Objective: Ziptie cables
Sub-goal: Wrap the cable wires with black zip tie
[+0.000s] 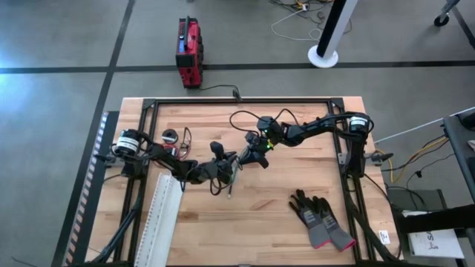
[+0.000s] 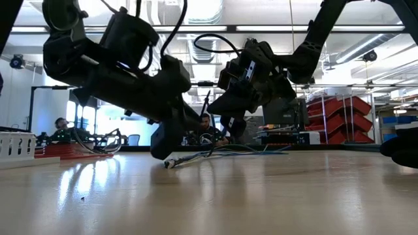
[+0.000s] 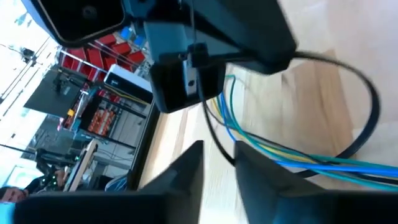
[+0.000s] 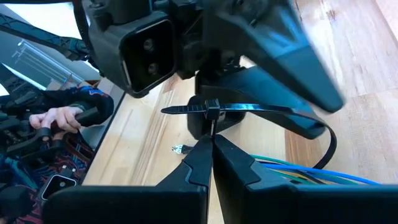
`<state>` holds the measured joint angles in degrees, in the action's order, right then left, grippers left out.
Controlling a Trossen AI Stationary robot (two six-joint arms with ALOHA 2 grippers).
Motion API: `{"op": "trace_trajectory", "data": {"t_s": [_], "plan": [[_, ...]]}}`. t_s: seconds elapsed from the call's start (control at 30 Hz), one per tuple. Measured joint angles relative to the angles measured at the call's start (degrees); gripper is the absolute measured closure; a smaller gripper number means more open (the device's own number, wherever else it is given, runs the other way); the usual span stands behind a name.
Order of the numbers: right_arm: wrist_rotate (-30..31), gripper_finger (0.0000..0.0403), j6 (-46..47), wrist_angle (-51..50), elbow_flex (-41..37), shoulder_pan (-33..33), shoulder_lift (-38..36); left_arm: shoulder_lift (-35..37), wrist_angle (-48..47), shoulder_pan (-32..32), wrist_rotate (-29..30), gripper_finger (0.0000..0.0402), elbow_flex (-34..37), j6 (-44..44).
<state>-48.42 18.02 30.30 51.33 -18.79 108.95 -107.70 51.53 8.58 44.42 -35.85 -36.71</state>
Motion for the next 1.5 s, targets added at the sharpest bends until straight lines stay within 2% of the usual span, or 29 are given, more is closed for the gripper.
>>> {"op": "trace_trajectory", "data": {"t_s": [0.13, 0.4, 0.9, 1.13, 1.5], "plan": [[0.00, 0.0403, -0.09, 0.00, 0.00, 0.02, 0.00, 0.00, 0.02, 0.00, -0.05, 0.0395, -0.01, 0.11], [0.00, 0.0403, -0.09, 0.00, 0.00, 0.02, 0.00, 0.00, 0.08, -0.01, -0.02, 0.0400, -0.01, -0.54], [-0.01, 0.0403, -0.04, 0.01, 0.00, 0.02, 0.00, 0.00, 3.95, 1.06, 1.73, 0.0401, -0.03, -10.76], [-0.02, 0.0403, -0.04, 0.00, 0.00, 0.02, 0.00, 0.07, 6.54, 1.49, 2.54, 0.0401, -0.03, -12.43], [0.04, 0.0403, 0.48, 0.02, 0.00, 0.02, 0.00, 1.27, 6.27, 3.09, 4.69, 0.0402, -0.03, -19.46]]}}
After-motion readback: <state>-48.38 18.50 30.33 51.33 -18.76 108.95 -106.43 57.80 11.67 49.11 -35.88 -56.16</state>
